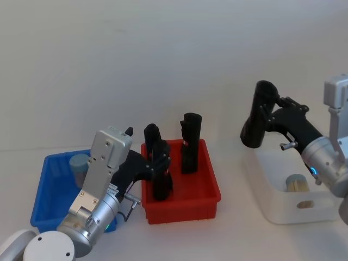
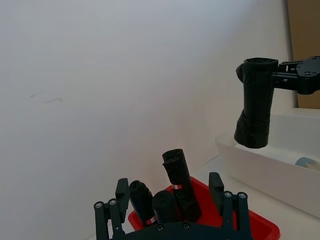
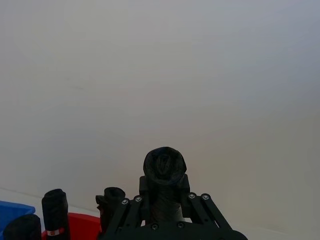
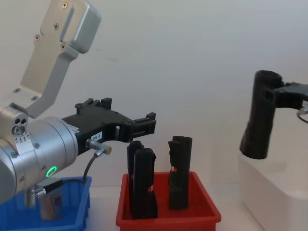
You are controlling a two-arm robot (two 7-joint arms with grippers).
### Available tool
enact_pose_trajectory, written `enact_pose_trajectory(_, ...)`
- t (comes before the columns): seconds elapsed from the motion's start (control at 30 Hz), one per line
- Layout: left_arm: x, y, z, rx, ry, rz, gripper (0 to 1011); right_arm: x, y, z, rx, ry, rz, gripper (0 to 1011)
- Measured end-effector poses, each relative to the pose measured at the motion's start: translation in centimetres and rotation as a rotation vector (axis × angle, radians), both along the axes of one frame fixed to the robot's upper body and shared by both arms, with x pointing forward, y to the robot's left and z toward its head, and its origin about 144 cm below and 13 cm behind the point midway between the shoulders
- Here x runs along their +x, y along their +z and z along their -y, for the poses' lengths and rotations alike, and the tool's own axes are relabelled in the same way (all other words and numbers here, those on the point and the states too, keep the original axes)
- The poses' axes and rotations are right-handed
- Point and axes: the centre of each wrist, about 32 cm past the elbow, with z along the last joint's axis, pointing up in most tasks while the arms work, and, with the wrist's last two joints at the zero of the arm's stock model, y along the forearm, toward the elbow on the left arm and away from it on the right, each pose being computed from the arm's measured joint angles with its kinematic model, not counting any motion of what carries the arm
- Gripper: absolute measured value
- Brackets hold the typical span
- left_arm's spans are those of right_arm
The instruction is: Pick the cotton swabs from the blue box and place them into the white box.
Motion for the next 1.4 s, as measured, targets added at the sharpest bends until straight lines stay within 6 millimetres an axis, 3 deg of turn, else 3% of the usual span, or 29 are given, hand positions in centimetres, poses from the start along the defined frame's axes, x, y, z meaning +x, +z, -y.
enact_pose_trajectory(0.67,0.0,0.0,0.0,0.000,0.000,0.000,1004,-2.2,-1.1,1.8,-0.007,-0.088,-0.077,322)
enact_pose_trajectory(1.0,0.0,0.0,0.0,0.000,0.000,0.000,1004,-2.8,-1.5,2.2,-0.005,-0.115,-0.101,601)
enact_pose_trajectory(1.07,0.0,0.0,0.0,0.000,0.000,0.000,1004,-2.9,-1.5,2.3,-0.003,-0.119,-0.105,703)
enact_pose_trajectory(1.4,0.0,0.0,0.0,0.000,0.000,0.000,1004,-3.3,-1.6,2.5,0.003,-0.128,-0.107,946)
